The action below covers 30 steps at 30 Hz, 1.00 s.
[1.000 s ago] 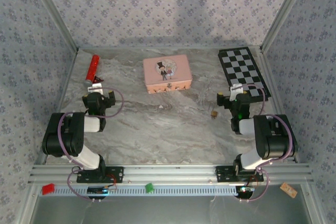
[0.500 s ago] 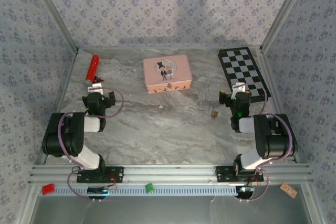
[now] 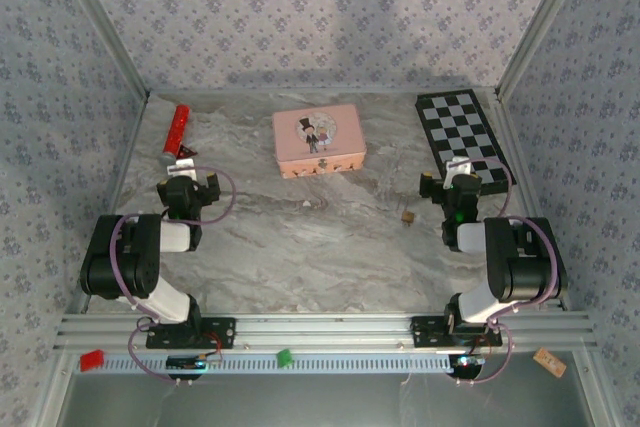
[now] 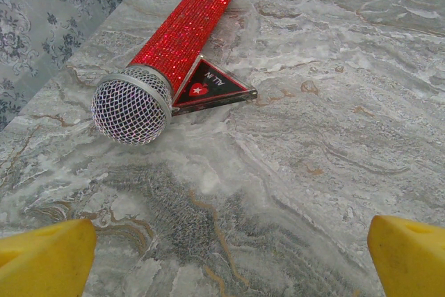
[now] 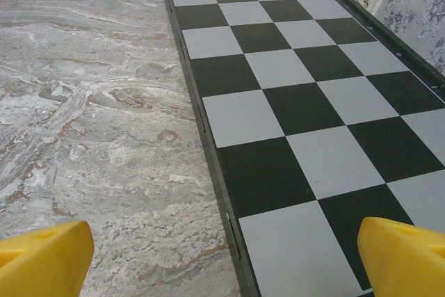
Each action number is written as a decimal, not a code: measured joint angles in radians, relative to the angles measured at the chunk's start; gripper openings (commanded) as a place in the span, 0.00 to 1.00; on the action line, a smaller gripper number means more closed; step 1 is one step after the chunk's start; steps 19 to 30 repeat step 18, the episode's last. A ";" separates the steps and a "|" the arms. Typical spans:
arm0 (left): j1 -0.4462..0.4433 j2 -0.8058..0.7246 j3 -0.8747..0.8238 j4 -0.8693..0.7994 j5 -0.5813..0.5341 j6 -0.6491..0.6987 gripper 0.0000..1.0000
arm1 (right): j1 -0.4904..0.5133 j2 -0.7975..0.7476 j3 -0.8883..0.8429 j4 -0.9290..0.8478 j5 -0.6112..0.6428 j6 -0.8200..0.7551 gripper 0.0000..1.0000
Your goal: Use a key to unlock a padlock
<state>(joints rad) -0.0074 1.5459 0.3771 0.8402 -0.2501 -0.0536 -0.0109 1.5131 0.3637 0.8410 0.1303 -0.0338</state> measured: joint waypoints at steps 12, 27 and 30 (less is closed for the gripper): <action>0.000 0.000 0.000 0.000 0.000 0.000 1.00 | 0.000 0.000 0.000 0.000 0.000 0.000 0.99; 0.000 0.000 0.000 0.000 0.000 0.000 1.00 | 0.000 0.000 0.002 -0.006 -0.011 0.000 0.99; 0.000 0.000 0.000 0.000 0.000 0.000 1.00 | 0.000 0.000 0.002 -0.006 -0.011 0.000 0.99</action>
